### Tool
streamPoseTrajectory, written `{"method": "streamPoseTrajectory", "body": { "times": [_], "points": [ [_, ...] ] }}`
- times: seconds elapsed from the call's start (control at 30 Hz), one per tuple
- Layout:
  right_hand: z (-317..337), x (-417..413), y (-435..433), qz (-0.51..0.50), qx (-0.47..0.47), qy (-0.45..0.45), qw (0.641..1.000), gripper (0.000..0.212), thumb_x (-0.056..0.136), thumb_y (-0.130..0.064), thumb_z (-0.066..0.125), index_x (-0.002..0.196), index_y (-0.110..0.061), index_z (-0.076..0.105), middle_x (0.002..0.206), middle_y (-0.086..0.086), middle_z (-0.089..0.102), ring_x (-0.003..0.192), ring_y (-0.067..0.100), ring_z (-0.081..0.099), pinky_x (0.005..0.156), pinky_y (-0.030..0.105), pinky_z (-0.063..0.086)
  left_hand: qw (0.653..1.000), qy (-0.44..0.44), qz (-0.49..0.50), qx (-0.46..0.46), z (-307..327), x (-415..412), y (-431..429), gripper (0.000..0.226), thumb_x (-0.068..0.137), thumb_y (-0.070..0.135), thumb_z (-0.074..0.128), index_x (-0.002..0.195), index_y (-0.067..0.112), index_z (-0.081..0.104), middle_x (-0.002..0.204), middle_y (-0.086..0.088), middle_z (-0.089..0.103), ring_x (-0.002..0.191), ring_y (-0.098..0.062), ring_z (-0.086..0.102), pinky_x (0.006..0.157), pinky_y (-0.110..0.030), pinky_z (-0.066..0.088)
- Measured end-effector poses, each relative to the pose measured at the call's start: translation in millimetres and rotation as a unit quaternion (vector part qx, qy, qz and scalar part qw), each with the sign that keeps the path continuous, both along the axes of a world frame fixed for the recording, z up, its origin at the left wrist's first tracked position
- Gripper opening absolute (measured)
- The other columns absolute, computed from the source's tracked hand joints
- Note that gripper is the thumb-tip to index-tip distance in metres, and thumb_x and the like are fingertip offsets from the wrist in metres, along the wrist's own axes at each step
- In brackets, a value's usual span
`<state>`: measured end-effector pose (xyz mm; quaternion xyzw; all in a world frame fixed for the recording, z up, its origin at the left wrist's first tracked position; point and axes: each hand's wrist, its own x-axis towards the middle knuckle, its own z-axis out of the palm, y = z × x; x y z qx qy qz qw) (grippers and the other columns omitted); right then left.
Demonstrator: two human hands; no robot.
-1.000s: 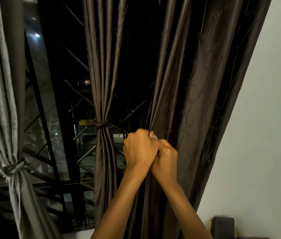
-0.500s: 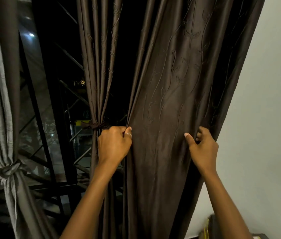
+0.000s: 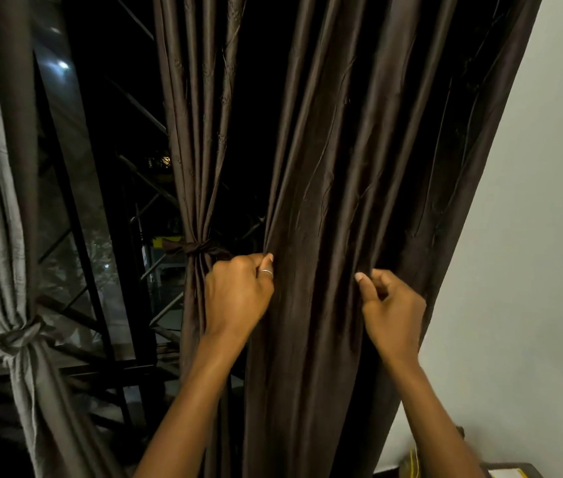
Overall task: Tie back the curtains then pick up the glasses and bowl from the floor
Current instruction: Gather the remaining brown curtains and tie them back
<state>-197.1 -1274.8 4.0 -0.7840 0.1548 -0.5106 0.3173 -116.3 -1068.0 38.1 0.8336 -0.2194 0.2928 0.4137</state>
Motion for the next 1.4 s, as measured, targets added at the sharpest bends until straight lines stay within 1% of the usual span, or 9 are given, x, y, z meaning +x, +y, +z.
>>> {"method": "streamPoseTrajectory", "body": {
  "times": [0.2, 0.37, 0.53, 0.73, 1.03, 1.17, 1.27, 1.33, 1.4],
  "points": [
    [1.4, 11.7, 48.5, 0.043, -0.091, -0.014, 0.995, 0.008, 0.094, -0.011, 0.072, 0.097, -0.006, 0.077, 0.086, 0.004, 0.073, 0.073, 0.016, 0.067, 0.068, 0.024, 0.051, 0.999, -0.010, -0.046, 0.024, -1.3, -21.9, -31.0, 0.053, 0.099, 0.034, 0.057, 0.051, 0.032, 0.036, 0.043, 0.010, 0.040, 0.042, -0.011, 0.047, 0.045, -0.023, 0.025],
    [0.7, 15.8, 70.5, 0.066, -0.086, -0.007, 0.994, 0.009, 0.095, -0.009, 0.069, 0.099, -0.009, 0.077, 0.084, 0.001, 0.069, 0.068, 0.014, 0.063, 0.062, 0.033, 0.052, 0.996, -0.018, -0.092, 0.004, -3.3, -21.2, -33.4, 0.044, 0.101, 0.033, 0.055, 0.057, 0.028, 0.050, 0.044, 0.010, 0.046, 0.047, -0.008, 0.053, 0.042, -0.014, 0.028],
    [-0.6, 16.4, 75.2, 0.074, -0.073, -0.014, 0.994, 0.010, 0.096, -0.008, 0.068, 0.099, -0.010, 0.077, 0.080, -0.002, 0.066, 0.062, 0.008, 0.058, 0.057, 0.022, 0.048, 0.991, 0.005, -0.131, -0.010, -3.4, -19.3, -29.7, 0.043, 0.104, 0.034, 0.049, 0.063, 0.026, 0.058, 0.048, 0.010, 0.052, 0.051, -0.006, 0.057, 0.046, -0.011, 0.033],
    [-3.5, 21.1, 69.7, 0.073, -0.076, -0.014, 0.994, 0.016, 0.094, -0.001, 0.063, 0.080, -0.005, 0.068, 0.070, 0.000, 0.058, 0.055, 0.011, 0.052, 0.048, 0.026, 0.039, 0.996, 0.040, -0.076, 0.020, 8.5, -25.9, -41.3, 0.062, 0.093, 0.065, 0.051, 0.055, 0.016, 0.053, 0.043, 0.001, 0.051, 0.040, -0.012, 0.053, 0.038, -0.018, 0.034],
    [-9.0, 18.4, 59.4, 0.117, -0.089, 0.003, 0.989, 0.021, 0.096, -0.006, 0.065, 0.076, -0.009, 0.071, 0.068, -0.006, 0.053, 0.054, 0.006, 0.049, 0.049, 0.016, 0.036, 0.997, 0.041, 0.007, 0.057, 14.6, -27.3, -55.5, 0.041, 0.098, 0.033, 0.054, 0.062, 0.017, 0.044, 0.057, -0.001, 0.051, 0.055, -0.023, 0.055, 0.046, -0.026, 0.030],
    [-0.7, 12.0, 47.3, 0.206, -0.053, 0.032, 0.977, 0.017, 0.100, -0.014, 0.063, 0.105, -0.017, 0.079, 0.093, -0.005, 0.073, 0.082, 0.001, 0.067, 0.068, 0.015, 0.050, 0.997, 0.010, 0.028, 0.065, 11.5, -24.0, -50.7, 0.036, 0.101, 0.027, 0.052, 0.067, 0.017, 0.048, 0.058, 0.004, 0.044, 0.053, -0.016, 0.044, 0.044, -0.019, 0.019],
    [4.1, 8.8, 27.0, 0.078, 0.006, -0.026, 0.997, 0.024, 0.099, -0.021, 0.065, 0.121, -0.014, 0.073, 0.116, 0.001, 0.073, 0.103, 0.006, 0.067, 0.088, 0.024, 0.057, 0.998, 0.004, 0.028, 0.064, 8.4, -22.7, -45.6, 0.036, 0.102, 0.027, 0.051, 0.069, 0.015, 0.055, 0.057, 0.004, 0.045, 0.050, -0.013, 0.041, 0.044, -0.017, 0.018],
    [8.1, 6.6, 9.1, -0.062, 0.029, -0.051, 0.996, 0.031, 0.096, -0.025, 0.067, 0.125, -0.014, 0.064, 0.122, 0.006, 0.062, 0.108, 0.020, 0.063, 0.090, 0.041, 0.058, 0.998, 0.003, 0.023, 0.058, 7.5, -21.5, -41.0, 0.038, 0.102, 0.026, 0.051, 0.066, 0.017, 0.050, 0.054, 0.005, 0.044, 0.047, -0.010, 0.039, 0.044, -0.017, 0.020],
    [14.2, 5.1, -10.2, -0.160, 0.047, -0.036, 0.985, 0.051, 0.090, -0.036, 0.074, 0.130, -0.013, 0.052, 0.130, 0.011, 0.052, 0.115, 0.029, 0.057, 0.092, 0.043, 0.057, 0.999, 0.002, 0.018, 0.050, 7.5, -19.2, -35.8, 0.041, 0.102, 0.025, 0.052, 0.063, 0.017, 0.047, 0.053, 0.004, 0.044, 0.045, -0.009, 0.039, 0.043, -0.017, 0.021]
  ]
}}
